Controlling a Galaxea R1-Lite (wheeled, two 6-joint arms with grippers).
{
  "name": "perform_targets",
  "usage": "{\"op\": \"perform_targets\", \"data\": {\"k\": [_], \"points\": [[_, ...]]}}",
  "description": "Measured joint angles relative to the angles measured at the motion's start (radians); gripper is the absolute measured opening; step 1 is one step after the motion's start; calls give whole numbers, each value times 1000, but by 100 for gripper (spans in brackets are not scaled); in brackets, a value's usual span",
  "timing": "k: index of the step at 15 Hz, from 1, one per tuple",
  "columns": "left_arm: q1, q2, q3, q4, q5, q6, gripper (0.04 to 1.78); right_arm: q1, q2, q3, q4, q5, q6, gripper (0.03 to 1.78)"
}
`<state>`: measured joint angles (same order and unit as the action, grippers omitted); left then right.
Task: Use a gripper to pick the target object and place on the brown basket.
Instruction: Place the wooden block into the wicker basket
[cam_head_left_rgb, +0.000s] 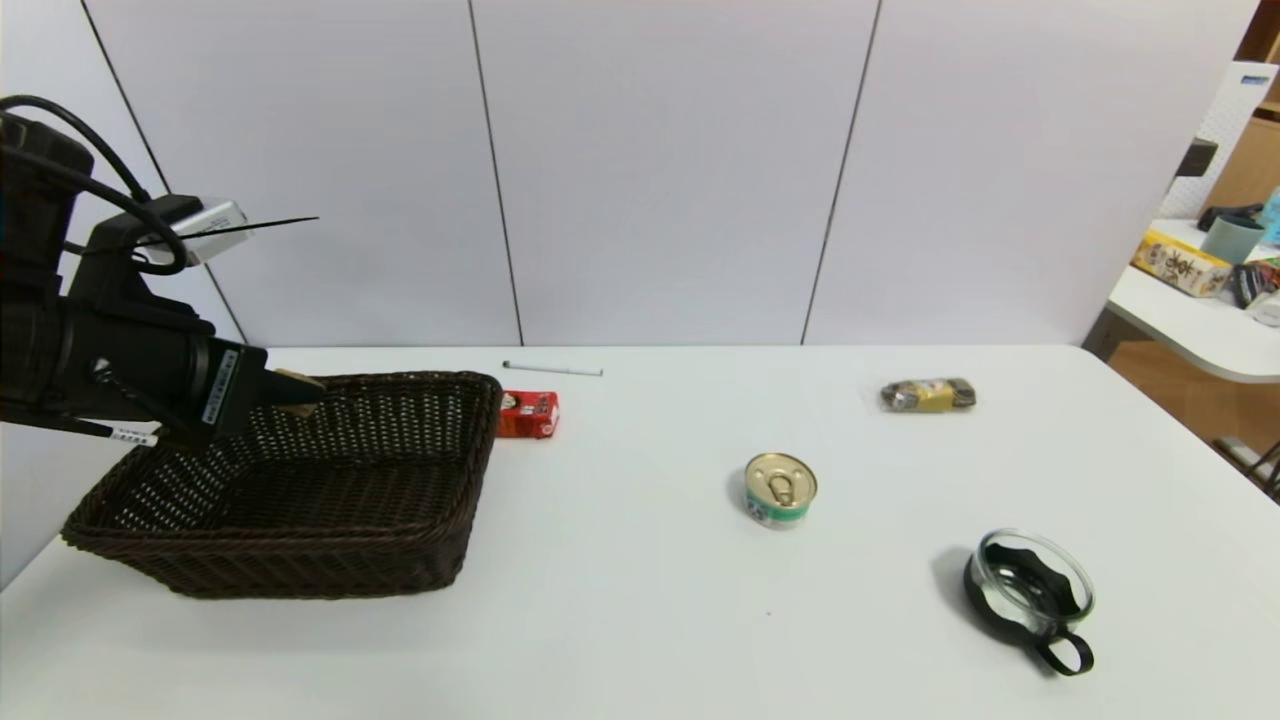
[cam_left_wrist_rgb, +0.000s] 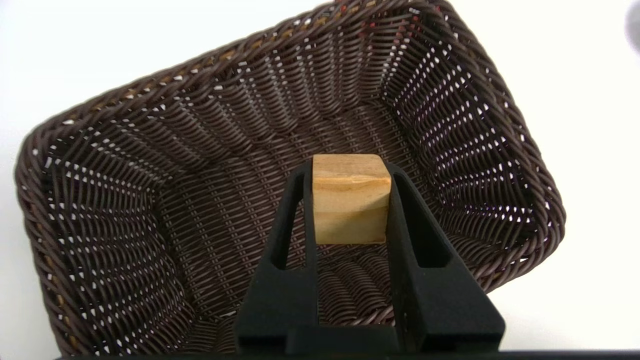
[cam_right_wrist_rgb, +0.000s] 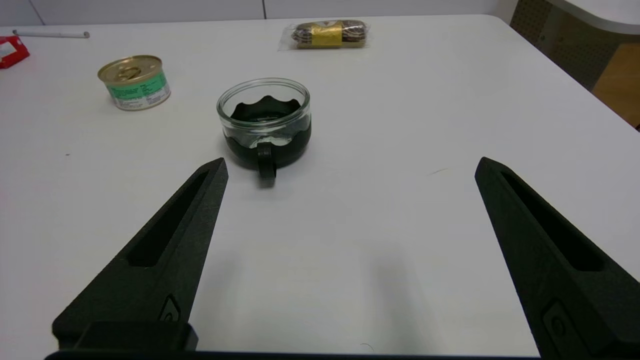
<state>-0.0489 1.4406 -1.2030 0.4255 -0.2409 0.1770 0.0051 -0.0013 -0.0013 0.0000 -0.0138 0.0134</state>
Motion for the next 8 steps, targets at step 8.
{"op": "perform_targets", "data": {"k": [8], "points": [[0, 124, -11, 4, 21, -1, 41, 0, 0, 0, 0, 0, 0, 171]]}}
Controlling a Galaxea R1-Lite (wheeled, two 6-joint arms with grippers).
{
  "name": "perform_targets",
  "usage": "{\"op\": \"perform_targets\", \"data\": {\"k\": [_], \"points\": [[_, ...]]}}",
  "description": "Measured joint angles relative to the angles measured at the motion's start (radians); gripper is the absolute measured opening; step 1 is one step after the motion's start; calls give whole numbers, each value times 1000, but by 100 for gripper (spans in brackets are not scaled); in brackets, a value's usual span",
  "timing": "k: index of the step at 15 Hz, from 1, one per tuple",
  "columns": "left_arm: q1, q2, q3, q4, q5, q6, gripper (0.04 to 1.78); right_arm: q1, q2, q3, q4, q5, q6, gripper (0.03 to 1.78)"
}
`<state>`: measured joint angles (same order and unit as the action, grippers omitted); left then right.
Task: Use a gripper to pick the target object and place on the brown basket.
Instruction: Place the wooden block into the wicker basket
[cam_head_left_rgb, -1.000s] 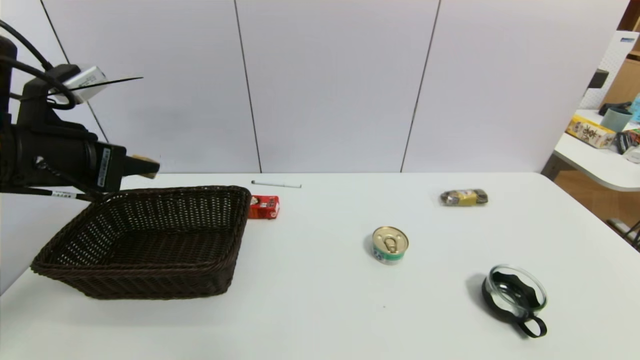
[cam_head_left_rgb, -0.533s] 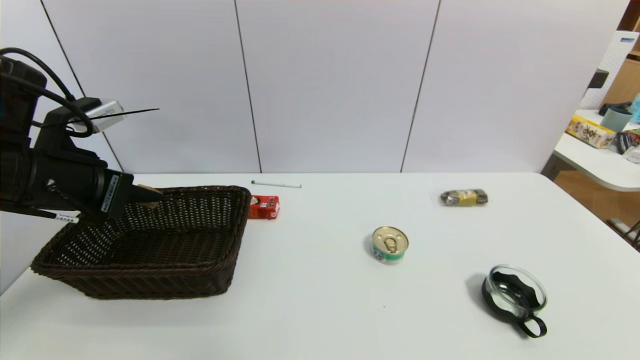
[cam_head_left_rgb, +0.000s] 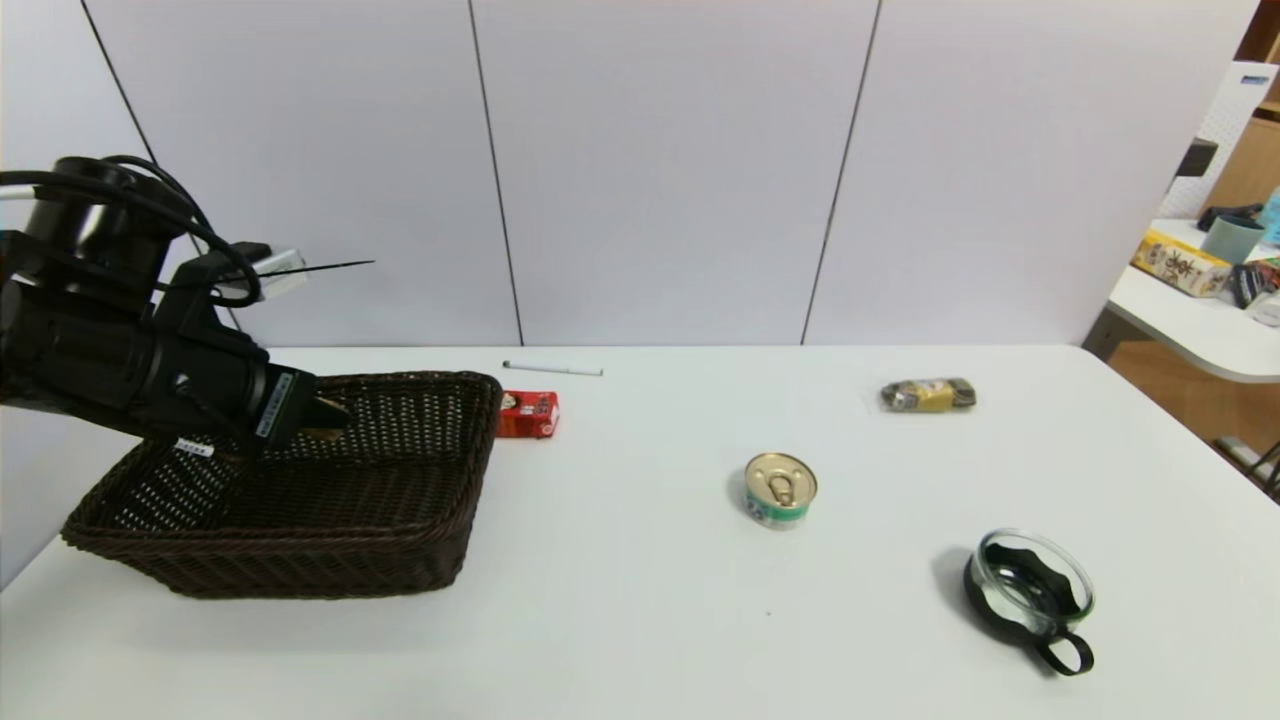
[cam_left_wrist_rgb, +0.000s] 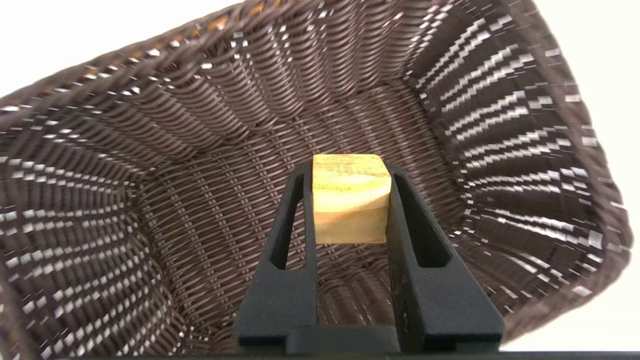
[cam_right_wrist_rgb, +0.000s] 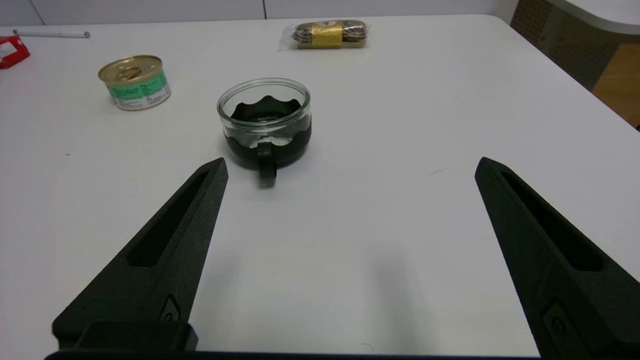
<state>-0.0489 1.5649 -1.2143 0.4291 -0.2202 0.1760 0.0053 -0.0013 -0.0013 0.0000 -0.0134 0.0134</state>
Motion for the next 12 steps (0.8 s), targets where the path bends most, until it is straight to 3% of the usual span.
{"op": "perform_targets", "data": {"k": [12], "points": [[9, 256, -22, -7, 2, 45, 41, 0, 0, 0, 0, 0, 0, 171]]}}
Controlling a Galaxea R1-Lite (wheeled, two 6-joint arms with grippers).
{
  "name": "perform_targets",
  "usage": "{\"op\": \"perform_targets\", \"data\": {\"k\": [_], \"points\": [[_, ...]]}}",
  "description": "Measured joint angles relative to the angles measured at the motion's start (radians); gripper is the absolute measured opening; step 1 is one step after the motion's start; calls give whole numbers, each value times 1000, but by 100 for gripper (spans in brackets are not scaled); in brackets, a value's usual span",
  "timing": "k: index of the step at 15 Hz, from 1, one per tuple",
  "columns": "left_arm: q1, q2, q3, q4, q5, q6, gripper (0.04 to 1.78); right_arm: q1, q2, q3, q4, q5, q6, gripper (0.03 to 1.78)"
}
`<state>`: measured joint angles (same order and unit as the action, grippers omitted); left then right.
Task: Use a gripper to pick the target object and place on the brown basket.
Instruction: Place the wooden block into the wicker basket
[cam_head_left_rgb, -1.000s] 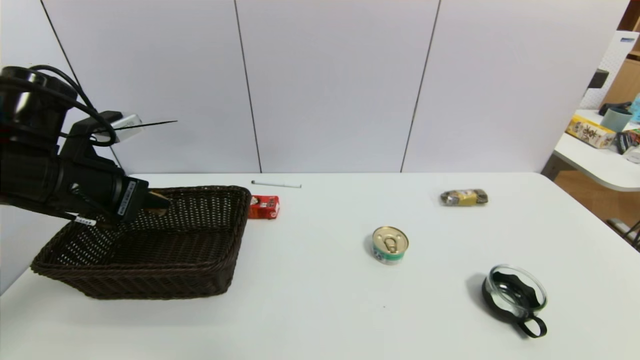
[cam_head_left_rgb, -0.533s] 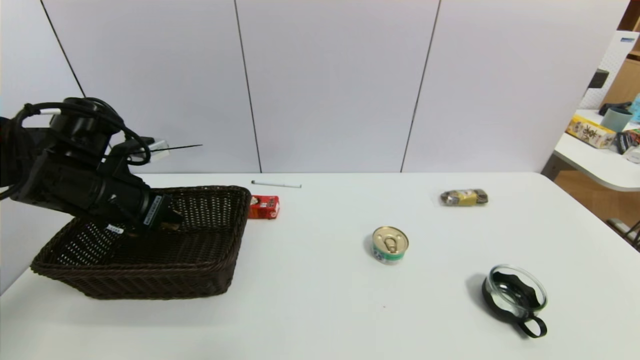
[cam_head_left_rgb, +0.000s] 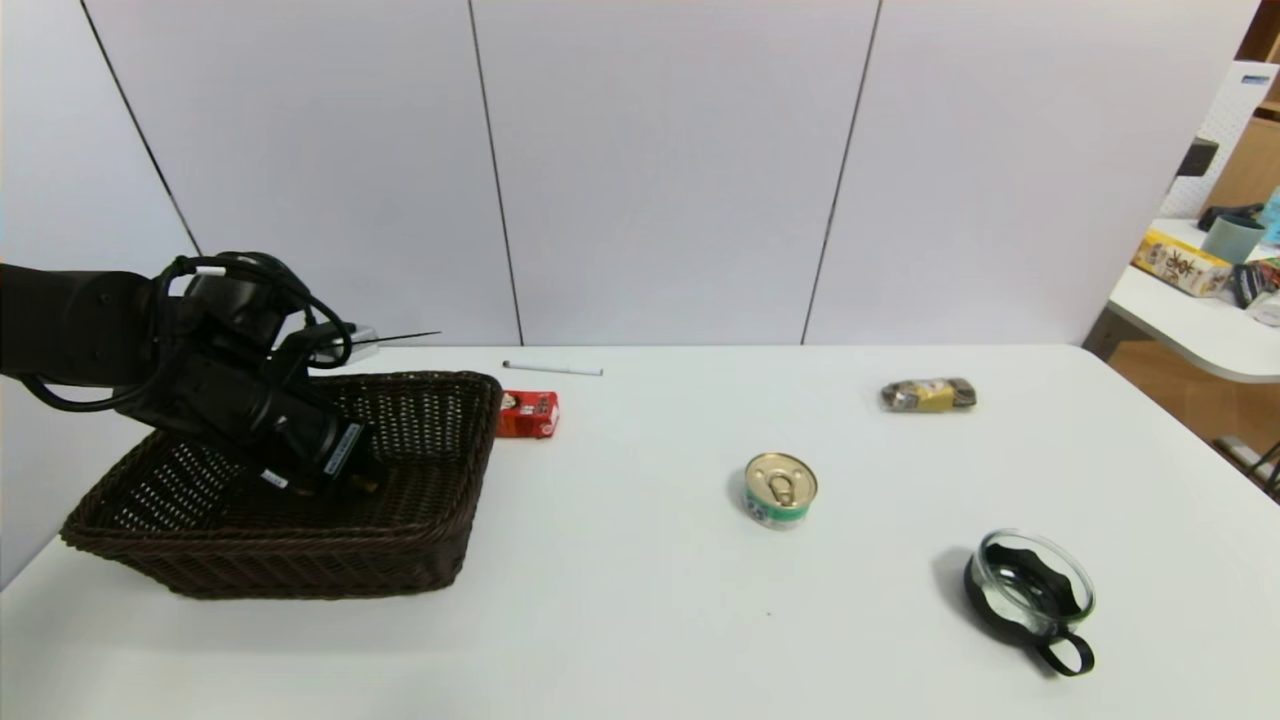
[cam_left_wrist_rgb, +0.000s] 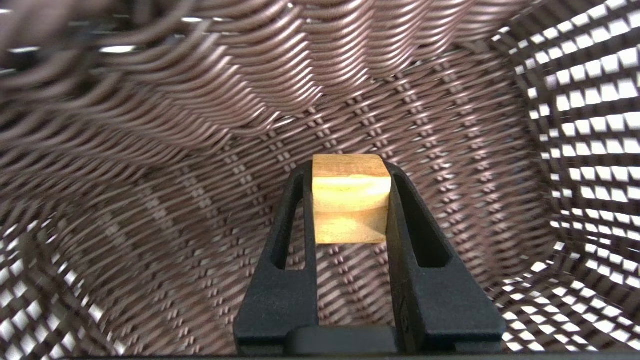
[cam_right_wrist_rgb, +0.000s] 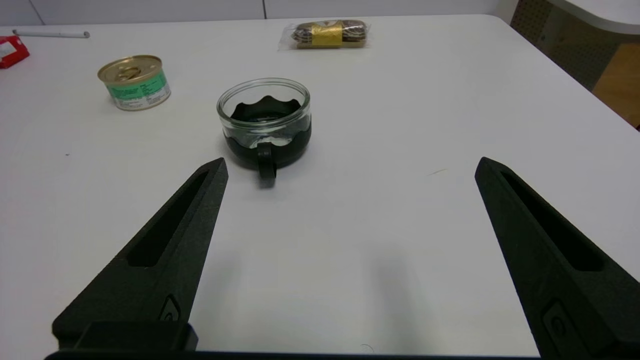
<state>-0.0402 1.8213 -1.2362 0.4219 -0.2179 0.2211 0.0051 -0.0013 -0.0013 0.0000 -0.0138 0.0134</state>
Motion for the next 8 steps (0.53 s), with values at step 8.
{"op": "perform_targets", "data": {"k": [8], "points": [[0, 37, -8, -2, -1, 5, 41, 0, 0, 0, 0, 0, 0, 171]]}}
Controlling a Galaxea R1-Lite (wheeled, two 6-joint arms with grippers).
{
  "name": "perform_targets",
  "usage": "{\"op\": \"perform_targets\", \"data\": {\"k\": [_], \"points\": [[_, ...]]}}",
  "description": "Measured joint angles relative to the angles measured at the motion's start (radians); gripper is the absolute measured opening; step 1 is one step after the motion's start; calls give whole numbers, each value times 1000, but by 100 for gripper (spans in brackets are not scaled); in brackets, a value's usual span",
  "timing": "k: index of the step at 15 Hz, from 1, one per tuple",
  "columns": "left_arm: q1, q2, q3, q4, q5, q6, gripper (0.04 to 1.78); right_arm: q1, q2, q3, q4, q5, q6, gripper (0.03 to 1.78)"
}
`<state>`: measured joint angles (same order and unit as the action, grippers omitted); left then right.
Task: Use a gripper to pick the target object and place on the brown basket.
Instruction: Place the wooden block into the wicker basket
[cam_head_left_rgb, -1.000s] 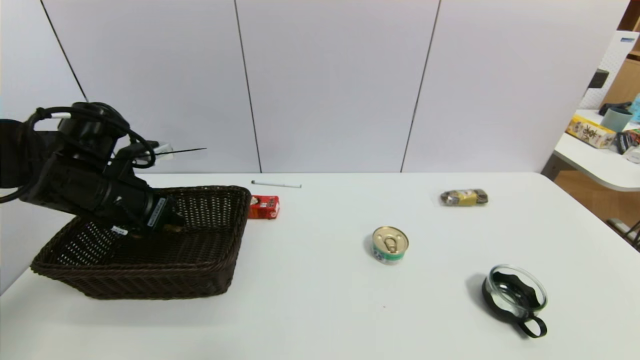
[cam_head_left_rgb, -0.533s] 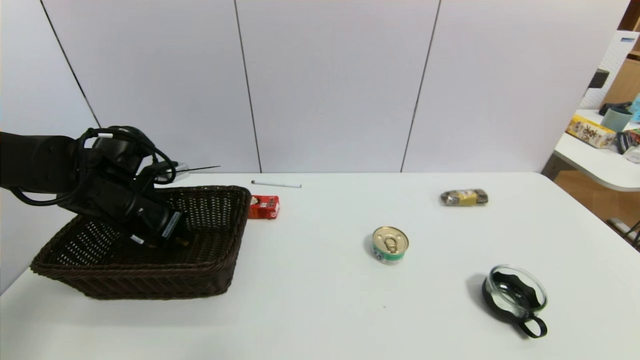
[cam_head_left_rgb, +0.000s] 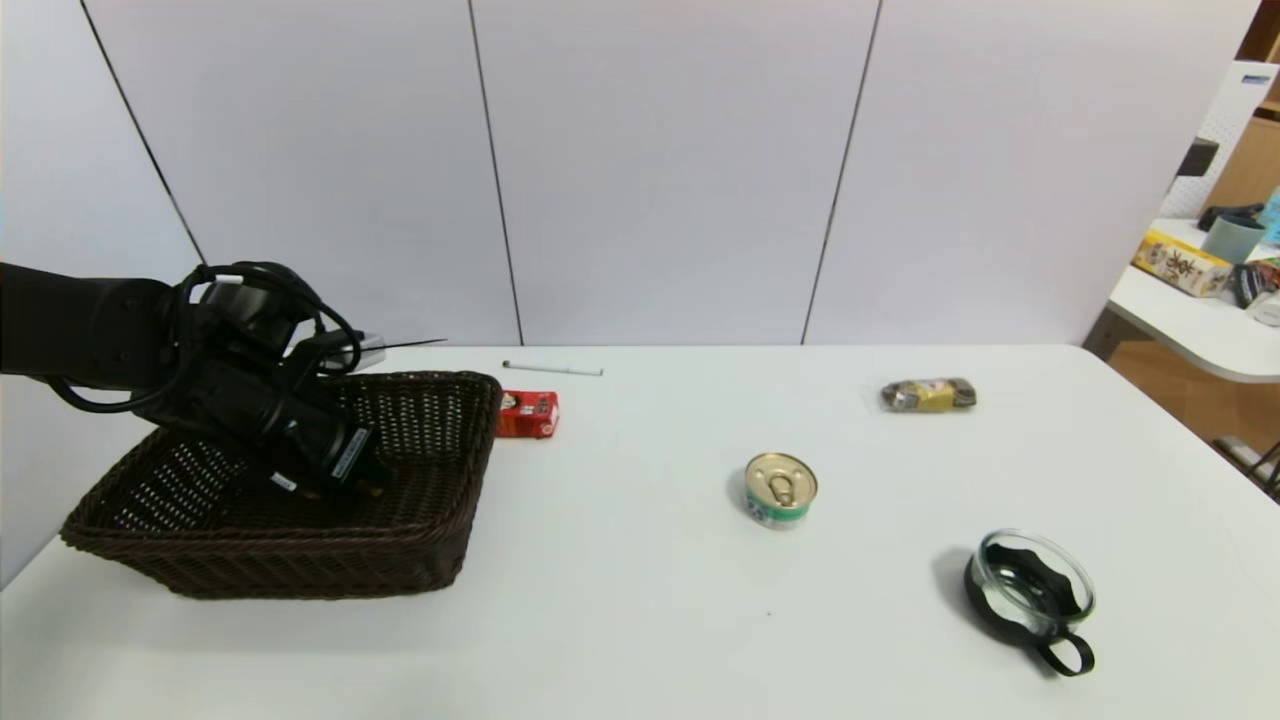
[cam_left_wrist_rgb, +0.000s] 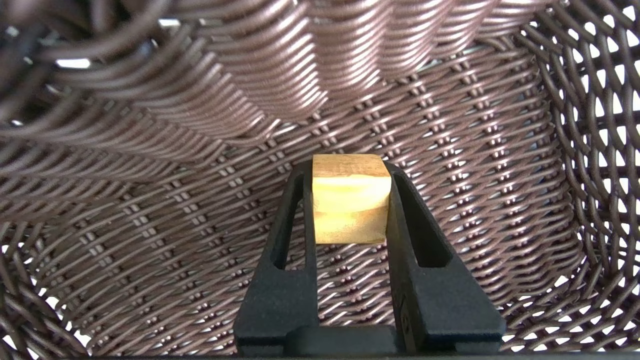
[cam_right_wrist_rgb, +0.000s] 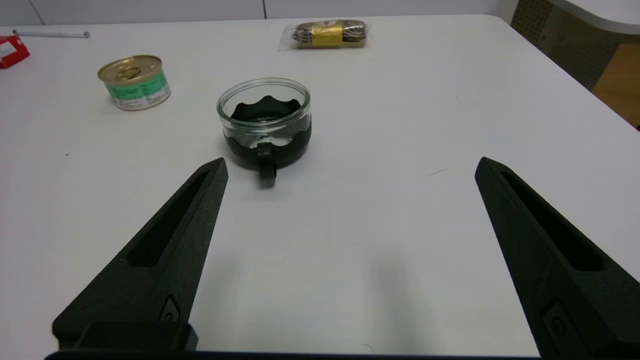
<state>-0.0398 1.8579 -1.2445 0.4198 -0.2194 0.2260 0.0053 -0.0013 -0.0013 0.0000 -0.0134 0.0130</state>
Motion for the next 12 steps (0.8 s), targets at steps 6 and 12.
{"op": "perform_targets", "data": {"k": [6, 12], "points": [[3, 0, -13, 0, -4, 6, 95, 0, 0, 0, 0, 0, 0, 171], [10, -13, -17, -1, -5, 8, 136, 0, 0, 0, 0, 0, 0, 171]]}}
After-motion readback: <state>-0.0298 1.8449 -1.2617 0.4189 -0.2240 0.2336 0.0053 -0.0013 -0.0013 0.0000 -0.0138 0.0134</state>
